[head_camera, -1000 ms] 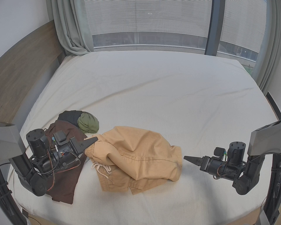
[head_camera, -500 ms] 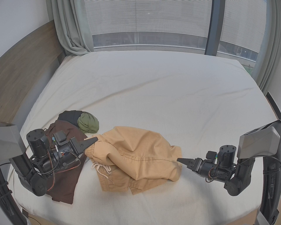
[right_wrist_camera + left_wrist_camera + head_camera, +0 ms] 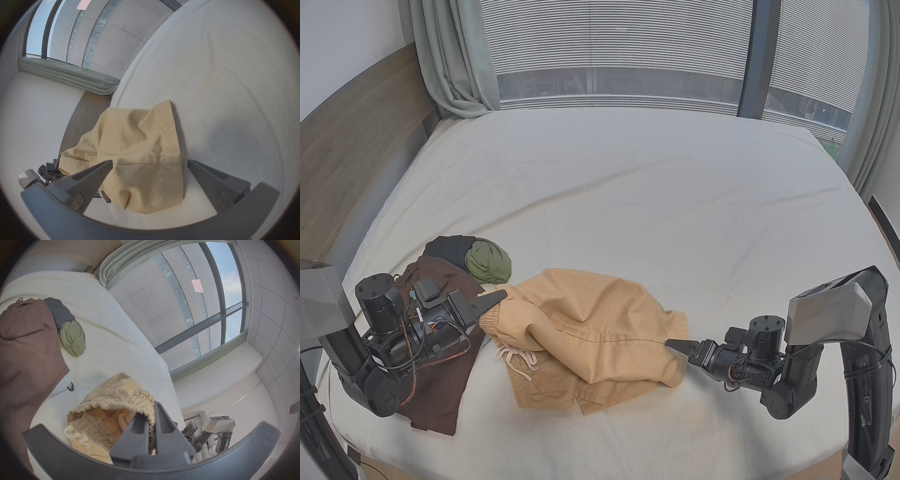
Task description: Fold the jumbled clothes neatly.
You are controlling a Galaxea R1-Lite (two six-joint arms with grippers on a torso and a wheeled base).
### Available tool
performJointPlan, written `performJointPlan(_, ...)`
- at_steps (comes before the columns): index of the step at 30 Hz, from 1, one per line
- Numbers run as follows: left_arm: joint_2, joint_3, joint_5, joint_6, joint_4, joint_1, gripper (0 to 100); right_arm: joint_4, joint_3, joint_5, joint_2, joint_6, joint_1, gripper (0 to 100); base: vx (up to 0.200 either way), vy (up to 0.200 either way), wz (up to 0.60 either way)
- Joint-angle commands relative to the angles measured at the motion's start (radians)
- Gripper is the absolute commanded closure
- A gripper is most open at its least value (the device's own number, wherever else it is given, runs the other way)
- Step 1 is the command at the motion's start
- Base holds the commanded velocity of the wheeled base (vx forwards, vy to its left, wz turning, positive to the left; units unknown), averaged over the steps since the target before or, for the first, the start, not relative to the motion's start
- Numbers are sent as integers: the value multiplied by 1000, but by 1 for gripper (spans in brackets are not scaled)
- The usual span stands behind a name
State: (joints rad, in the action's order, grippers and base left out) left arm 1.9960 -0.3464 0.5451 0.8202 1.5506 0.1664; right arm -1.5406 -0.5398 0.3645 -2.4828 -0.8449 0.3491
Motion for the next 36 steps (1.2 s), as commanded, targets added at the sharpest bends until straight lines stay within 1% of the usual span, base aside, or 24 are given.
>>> performJointPlan(1,0,-5,-1,0,0,-11,100,-1,-25,1,-18,-22,13,0,0,0,0)
performJointPlan(2,0,-5,-1,0,0,-13,100,-1,-40,1,-16,-57,25,0,0,0,0)
performJointPlan(3,0,-5,-1,0,0,-13,100,-1,-45,2,-15,-74,28,0,0,0,0)
performJointPlan(6,1,-6,-1,0,0,-13,100,-1,-48,4,-7,-111,40,0,0,0,0)
performJointPlan(9,4,-10,-1,0,0,-21,100,-3,-39,4,10,-125,45,0,0,0,0)
performJointPlan(13,24,-19,-1,0,2,-33,100,-1,3,13,77,-132,48,0,0,0,0)
performJointPlan(17,35,-20,-1,0,2,-34,100,-1,32,42,143,-152,47,0,0,0,0)
performJointPlan(21,38,-20,-1,-1,2,-34,100,-1,55,62,179,-155,45,0,0,0,0)
performJointPlan(22,40,-20,-1,-1,2,-38,100,-1,67,79,199,-155,40,0,0,0,0)
performJointPlan(24,40,-20,-1,-1,2,-38,100,-1,77,90,208,-155,37,0,0,0,0)
performJointPlan(36,52,-20,-1,-1,2,-38,100,-1,109,97,260,-149,44,0,0,0,0)
